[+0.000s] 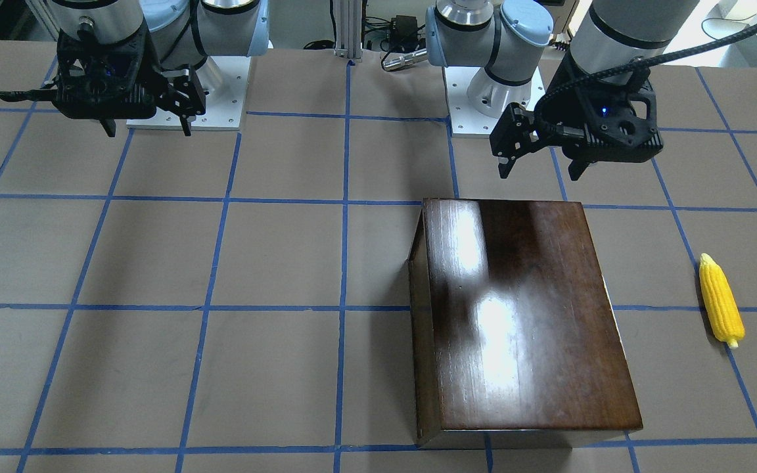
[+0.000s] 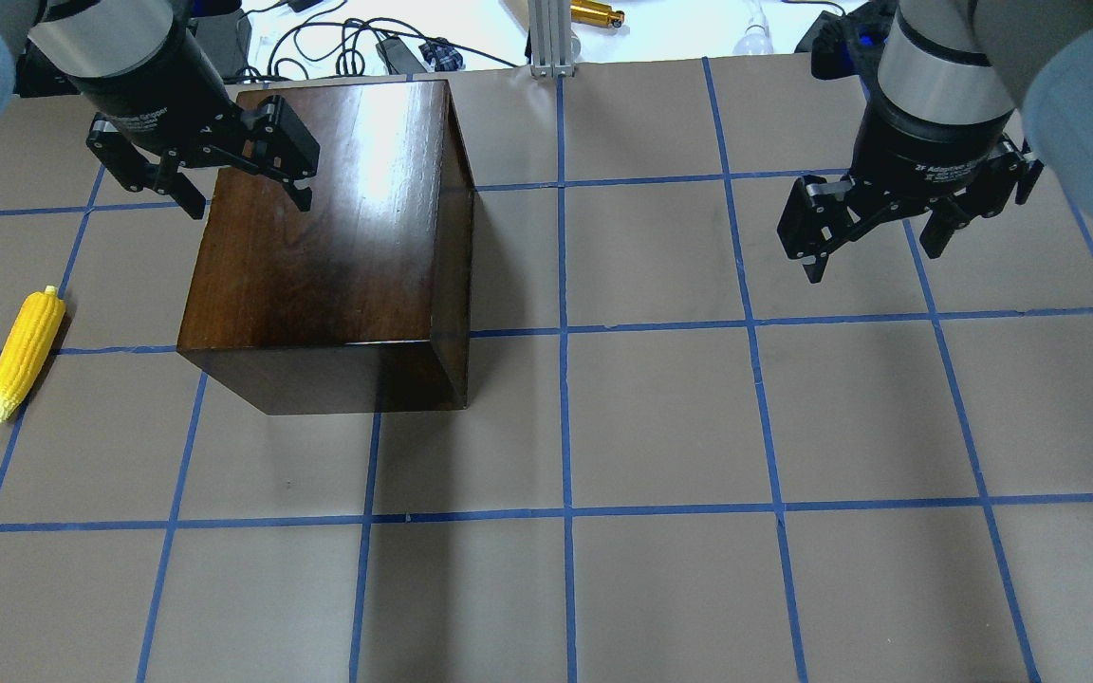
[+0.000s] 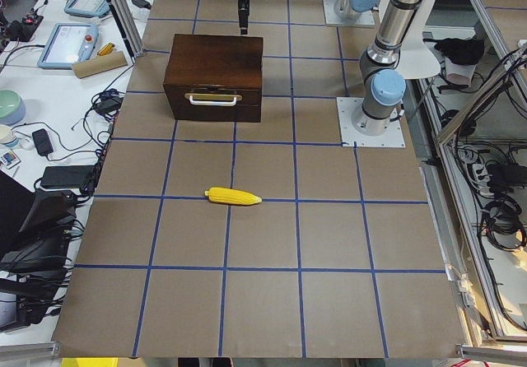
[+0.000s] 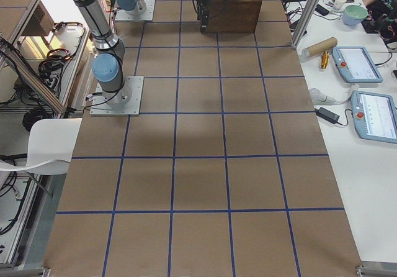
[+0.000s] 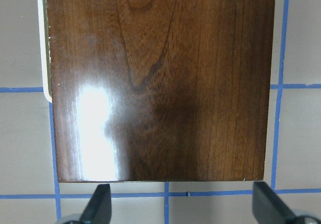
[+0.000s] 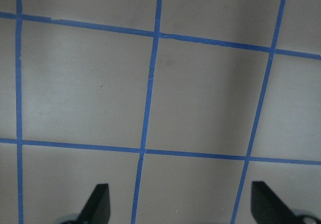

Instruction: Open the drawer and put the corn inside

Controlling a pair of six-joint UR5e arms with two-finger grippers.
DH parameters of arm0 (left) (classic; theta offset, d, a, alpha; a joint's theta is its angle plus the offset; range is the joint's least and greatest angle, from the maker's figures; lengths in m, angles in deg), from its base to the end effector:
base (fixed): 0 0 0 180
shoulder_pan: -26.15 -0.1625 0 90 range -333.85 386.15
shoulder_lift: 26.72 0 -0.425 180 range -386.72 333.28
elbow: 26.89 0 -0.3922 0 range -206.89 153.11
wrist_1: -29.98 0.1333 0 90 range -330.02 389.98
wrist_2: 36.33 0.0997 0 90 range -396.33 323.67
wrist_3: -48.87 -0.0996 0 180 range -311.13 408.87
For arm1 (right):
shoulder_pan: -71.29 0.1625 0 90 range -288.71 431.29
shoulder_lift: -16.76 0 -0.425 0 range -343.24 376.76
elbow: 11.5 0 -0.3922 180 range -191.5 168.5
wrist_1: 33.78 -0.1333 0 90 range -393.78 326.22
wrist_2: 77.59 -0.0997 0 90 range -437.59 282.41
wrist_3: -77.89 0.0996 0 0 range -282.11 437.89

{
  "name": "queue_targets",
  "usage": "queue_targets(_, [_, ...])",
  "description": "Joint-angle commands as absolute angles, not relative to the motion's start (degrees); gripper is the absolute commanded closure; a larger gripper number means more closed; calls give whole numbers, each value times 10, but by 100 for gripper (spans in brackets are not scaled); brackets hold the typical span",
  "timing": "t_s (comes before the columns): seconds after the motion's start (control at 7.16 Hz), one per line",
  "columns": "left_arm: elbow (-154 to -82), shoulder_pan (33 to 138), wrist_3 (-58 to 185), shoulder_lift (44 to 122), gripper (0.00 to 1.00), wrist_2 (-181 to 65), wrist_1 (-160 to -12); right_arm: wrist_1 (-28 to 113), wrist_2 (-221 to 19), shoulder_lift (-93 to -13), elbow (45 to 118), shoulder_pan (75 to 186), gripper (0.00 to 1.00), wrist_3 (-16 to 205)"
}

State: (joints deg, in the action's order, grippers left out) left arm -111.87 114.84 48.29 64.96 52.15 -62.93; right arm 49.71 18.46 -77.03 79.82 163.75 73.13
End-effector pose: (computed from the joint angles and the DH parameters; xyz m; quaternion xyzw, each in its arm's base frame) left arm -0.1244 -0.5074 0.5114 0.0063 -0.9999 0.0040 0.0132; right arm 0.1423 -0.4505 0.4976 0.0647 -0.9959 -0.0363 0.0520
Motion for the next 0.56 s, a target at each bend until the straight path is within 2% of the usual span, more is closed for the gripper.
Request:
queue_targets(0.0, [-1118,1148,482,649,0,521,-629,497,185,-771,798,1638,0,731])
queue_targets(0.42, [-1121,1147,480,645,0,522,-630,497,185,-770,798,1638,0,731])
